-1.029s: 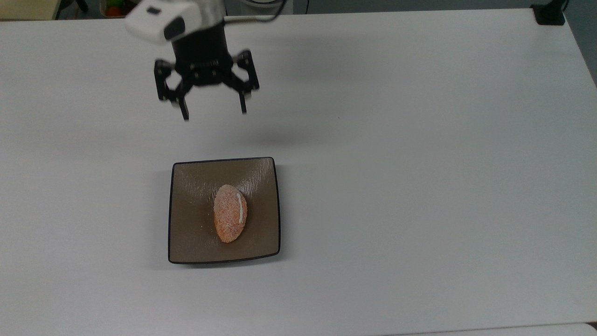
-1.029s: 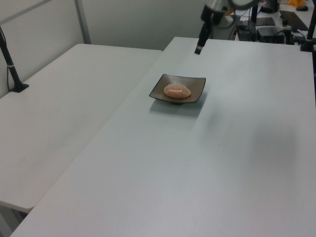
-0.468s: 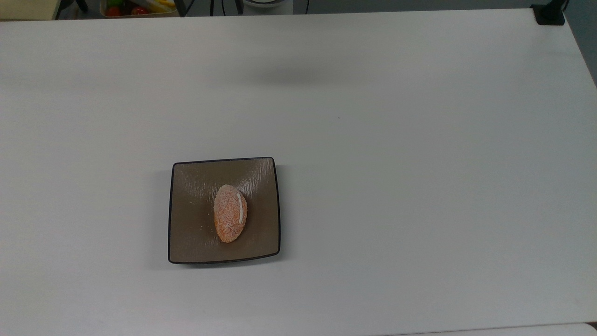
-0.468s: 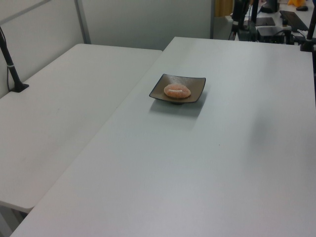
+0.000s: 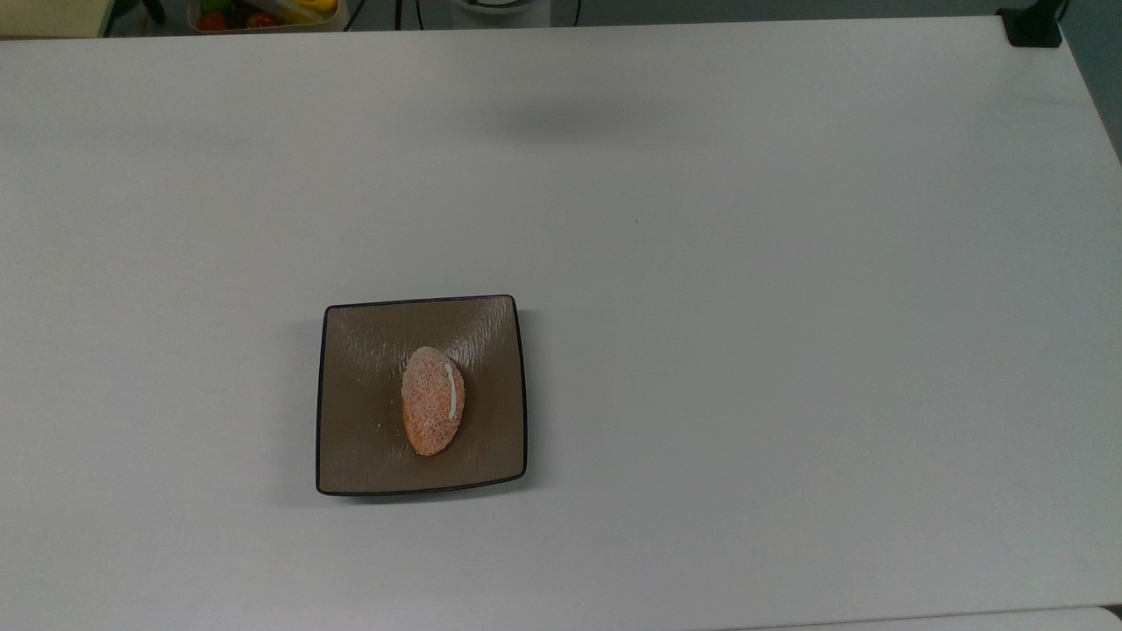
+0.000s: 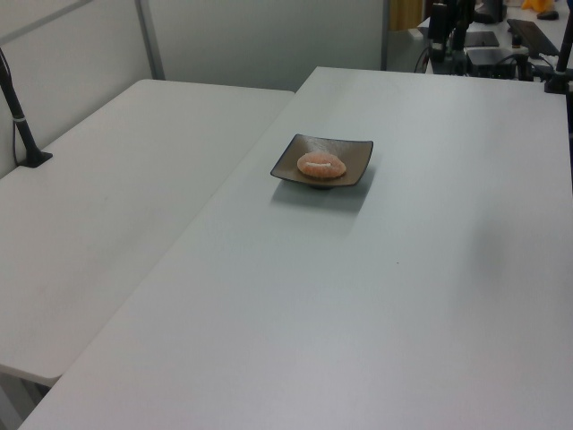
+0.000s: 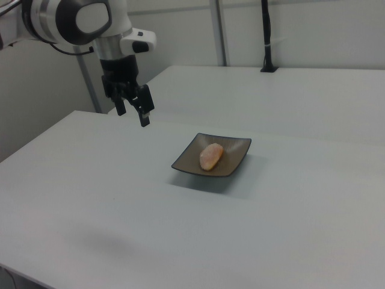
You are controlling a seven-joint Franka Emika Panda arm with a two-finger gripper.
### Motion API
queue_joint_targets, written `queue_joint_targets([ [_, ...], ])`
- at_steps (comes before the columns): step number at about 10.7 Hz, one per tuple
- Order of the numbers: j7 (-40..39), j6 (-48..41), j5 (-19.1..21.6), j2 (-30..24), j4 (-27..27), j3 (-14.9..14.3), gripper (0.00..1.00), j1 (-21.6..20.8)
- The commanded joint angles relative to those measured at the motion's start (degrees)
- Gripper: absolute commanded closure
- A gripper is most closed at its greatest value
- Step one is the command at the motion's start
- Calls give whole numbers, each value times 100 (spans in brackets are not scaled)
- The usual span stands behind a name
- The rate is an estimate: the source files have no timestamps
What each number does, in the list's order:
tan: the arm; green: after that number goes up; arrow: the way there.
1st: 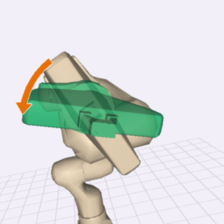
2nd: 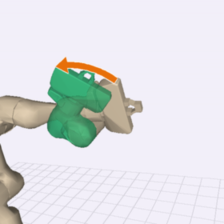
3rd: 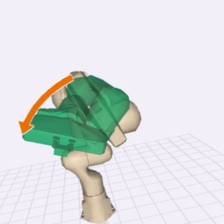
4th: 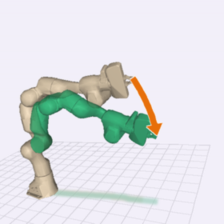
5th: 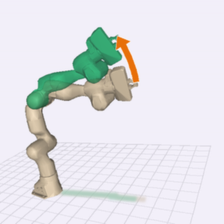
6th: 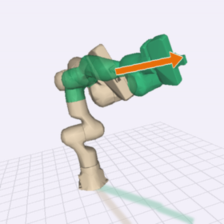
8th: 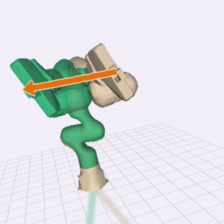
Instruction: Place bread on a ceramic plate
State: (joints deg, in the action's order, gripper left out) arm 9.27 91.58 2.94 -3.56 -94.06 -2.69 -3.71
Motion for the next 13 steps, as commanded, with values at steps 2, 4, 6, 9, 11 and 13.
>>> queue_joint_targets([
  [2, -38, 394, -241, -118, -262, 374, 0, -51],
  [4, -477, 597, -242, -92, -341, 427, 0, -86],
  [6, -1100, 781, -242, -13, -350, 427, 0, -86],
  [9, -1270, 1152, -207, 93, -403, 392, 0, -68],
  [11, -1218, 1152, -198, 93, -385, 392, 0, -86],
  [13, -1200, 1117, -189, 84, -376, 392, 0, -77],
])
